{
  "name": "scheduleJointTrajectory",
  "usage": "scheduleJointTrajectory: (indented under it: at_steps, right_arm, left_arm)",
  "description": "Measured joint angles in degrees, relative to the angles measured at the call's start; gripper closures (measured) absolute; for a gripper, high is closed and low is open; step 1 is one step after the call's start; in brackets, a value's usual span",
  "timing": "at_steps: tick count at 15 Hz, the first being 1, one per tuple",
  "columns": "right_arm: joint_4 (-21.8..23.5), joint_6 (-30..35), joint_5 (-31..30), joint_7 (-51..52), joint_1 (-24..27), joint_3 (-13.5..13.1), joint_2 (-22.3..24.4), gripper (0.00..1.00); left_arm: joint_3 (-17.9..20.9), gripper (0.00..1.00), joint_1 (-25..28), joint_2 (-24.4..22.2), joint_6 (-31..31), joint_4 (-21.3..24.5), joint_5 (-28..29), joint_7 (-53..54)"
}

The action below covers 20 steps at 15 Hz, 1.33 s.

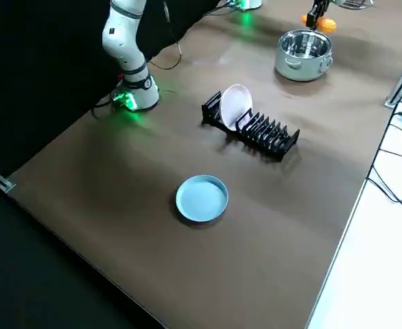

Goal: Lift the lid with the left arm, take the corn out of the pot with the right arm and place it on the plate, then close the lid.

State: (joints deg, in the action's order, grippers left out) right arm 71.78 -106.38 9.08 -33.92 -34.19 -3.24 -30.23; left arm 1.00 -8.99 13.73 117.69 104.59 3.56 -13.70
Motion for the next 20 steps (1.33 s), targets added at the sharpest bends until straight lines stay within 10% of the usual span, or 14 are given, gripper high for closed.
scheduleJointTrajectory:
  at_steps: [8,20]
  right_arm:
    - [4.29,11.49,-0.08,27.17,25.27,-0.84,3.1,0.63]
    - [18.14,-7.91,-5.1,52.59,47.04,-1.0,-0.1,0.63]
  left_arm:
    - [-0.2,0.5,-0.06,0.0,0.38,0.34,0.0,0.0]
    - [-1.11,0.5,-0.09,0.0,0.5,0.41,0.0,0.0]
